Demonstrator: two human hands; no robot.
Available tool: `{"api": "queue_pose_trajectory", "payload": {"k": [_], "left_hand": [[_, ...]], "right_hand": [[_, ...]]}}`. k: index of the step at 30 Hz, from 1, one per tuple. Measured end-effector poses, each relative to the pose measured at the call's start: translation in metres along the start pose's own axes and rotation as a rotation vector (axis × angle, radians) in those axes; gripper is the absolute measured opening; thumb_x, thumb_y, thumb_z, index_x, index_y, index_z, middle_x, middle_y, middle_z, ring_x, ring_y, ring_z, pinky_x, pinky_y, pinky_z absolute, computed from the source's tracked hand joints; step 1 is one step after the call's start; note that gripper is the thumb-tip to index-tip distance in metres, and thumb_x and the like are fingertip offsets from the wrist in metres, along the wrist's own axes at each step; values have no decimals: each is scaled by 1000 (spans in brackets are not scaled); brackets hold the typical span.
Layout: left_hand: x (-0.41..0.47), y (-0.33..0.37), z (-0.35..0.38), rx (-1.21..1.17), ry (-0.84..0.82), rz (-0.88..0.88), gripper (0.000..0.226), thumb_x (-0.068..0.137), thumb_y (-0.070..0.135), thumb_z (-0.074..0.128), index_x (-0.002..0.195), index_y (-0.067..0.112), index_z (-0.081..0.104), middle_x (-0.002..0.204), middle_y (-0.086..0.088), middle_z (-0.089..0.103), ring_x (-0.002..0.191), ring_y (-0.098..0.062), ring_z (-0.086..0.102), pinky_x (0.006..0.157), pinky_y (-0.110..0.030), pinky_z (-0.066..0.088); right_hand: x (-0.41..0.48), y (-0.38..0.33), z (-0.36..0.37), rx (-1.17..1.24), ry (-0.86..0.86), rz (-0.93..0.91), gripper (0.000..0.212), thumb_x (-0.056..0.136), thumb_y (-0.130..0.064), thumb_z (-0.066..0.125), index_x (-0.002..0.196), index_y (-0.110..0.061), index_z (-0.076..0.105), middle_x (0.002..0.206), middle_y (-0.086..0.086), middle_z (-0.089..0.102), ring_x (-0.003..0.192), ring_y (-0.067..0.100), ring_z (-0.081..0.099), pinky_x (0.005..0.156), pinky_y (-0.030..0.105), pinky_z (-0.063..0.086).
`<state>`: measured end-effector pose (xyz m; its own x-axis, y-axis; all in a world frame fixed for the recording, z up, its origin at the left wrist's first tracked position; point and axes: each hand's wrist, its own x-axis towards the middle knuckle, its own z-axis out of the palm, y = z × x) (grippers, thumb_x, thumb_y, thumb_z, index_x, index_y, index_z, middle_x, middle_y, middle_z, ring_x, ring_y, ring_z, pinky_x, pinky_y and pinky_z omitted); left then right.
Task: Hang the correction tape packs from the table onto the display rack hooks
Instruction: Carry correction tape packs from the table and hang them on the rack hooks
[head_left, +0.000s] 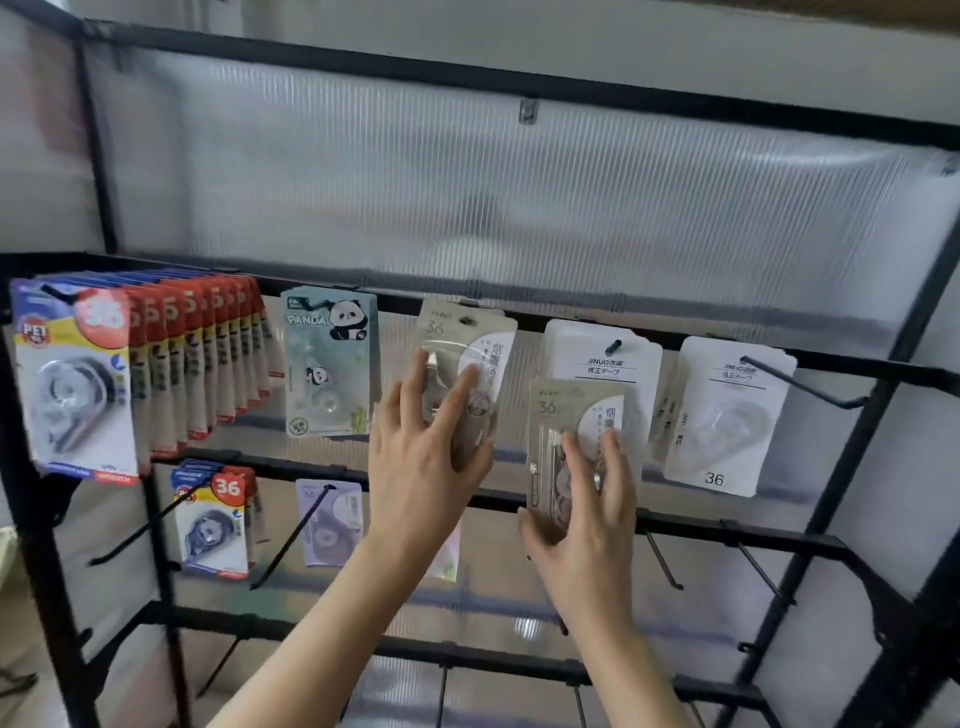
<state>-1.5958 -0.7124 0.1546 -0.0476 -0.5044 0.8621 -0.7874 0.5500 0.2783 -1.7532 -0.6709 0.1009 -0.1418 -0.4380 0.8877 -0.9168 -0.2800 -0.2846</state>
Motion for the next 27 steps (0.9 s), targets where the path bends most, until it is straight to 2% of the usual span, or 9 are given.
{"api": "queue_pose_trajectory", "payload": {"k": [5, 7, 12, 15, 21, 27], "left_hand": [[-6, -1, 4, -5, 19, -39, 65, 81, 46, 61, 142, 31, 44, 153, -10, 26, 130, -37, 36, 98, -50, 41], [-3, -1, 6, 17, 15, -39, 65, 80, 47, 55, 142, 32, 43, 152, -11, 28, 129, -36, 37, 98, -49, 41], [1, -5, 16, 21, -25, -72, 66, 80, 48, 55, 142, 32, 42, 153, -12, 28, 128, -38, 38, 99, -50, 40], [6, -7, 26, 11, -76, -101, 71, 81, 43, 66, 145, 32, 39, 155, -13, 24, 130, -40, 35, 101, -52, 38], [23, -9, 44, -3, -209, -155, 76, 86, 40, 65, 150, 35, 24, 160, -9, 5, 140, -38, 17, 109, -54, 27], [31, -13, 55, 38, -223, -145, 77, 85, 37, 67, 150, 33, 25, 158, -13, 9, 137, -42, 18, 105, -58, 32]], "right_hand": [[1, 5, 5, -16, 7, -38, 93, 59, -16, 88, 139, -18, 41, 149, 17, 27, 136, 35, 31, 107, 48, 33], [1, 5, 6, -25, 13, -42, 92, 59, -16, 88, 139, -17, 42, 149, 18, 28, 136, 35, 31, 106, 50, 36], [2, 3, 6, -21, 29, -39, 89, 62, -15, 86, 139, -17, 42, 148, 20, 29, 136, 36, 33, 103, 56, 39], [2, 4, 4, -40, 21, -31, 87, 63, -16, 85, 139, -18, 43, 148, 19, 30, 135, 38, 35, 102, 56, 41], [3, 5, -1, -84, 11, -28, 88, 63, -16, 83, 139, -20, 40, 150, 17, 28, 133, 40, 37, 103, 54, 40], [3, 3, -5, -116, -17, -18, 90, 65, -21, 83, 141, -22, 36, 151, 15, 25, 133, 41, 37, 103, 54, 39]]}}
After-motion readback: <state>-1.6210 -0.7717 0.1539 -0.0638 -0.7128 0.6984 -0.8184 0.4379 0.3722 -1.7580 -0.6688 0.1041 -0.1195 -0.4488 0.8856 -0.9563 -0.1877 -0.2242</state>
